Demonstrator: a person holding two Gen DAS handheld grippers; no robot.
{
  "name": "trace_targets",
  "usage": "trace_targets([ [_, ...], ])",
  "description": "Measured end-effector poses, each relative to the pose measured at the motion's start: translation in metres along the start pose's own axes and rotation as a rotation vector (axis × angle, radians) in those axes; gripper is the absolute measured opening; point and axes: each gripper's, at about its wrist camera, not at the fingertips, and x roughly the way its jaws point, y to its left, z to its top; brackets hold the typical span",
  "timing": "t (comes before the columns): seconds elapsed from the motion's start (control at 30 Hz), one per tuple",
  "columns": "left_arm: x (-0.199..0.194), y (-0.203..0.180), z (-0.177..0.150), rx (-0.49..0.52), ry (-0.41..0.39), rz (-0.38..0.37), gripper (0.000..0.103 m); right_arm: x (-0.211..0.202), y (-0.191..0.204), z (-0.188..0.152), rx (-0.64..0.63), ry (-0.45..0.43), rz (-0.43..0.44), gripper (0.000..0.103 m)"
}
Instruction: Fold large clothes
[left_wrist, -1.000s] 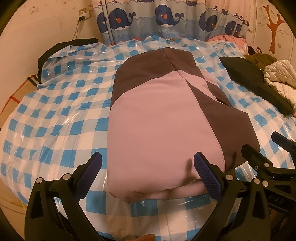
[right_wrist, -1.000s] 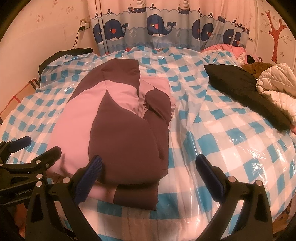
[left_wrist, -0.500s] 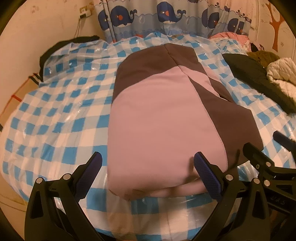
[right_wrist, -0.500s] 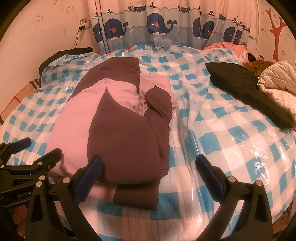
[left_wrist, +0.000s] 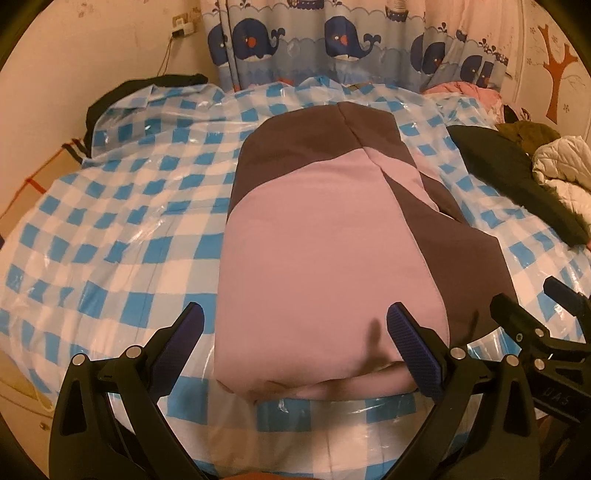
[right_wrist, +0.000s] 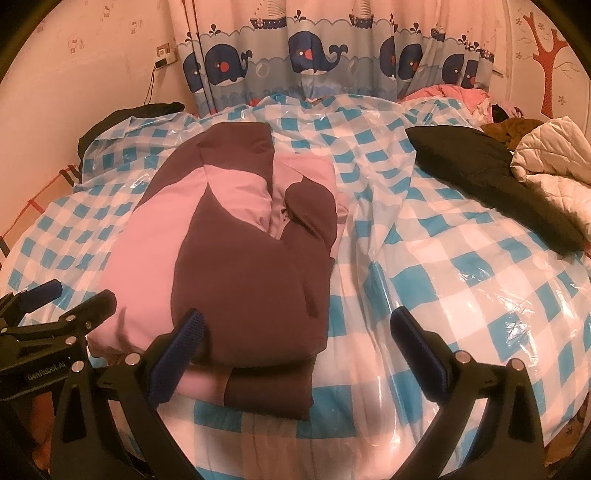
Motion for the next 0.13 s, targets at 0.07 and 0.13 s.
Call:
trace_targets([
  [0.07, -0.0012, -0.0007, 0.0008, -0.001, -0.002, -0.004, 0.095, -0.0001, 0.0003, -0.0002, 0.000, 0.002, 0.000, 0.097],
  [0.13, -0.0022, -0.0006, 0.0009, 0.001, -0.006, 0.002, 0.095, -0.0005, -0.0004, 0.0000, 0.001, 0.001, 0.000, 0.097],
])
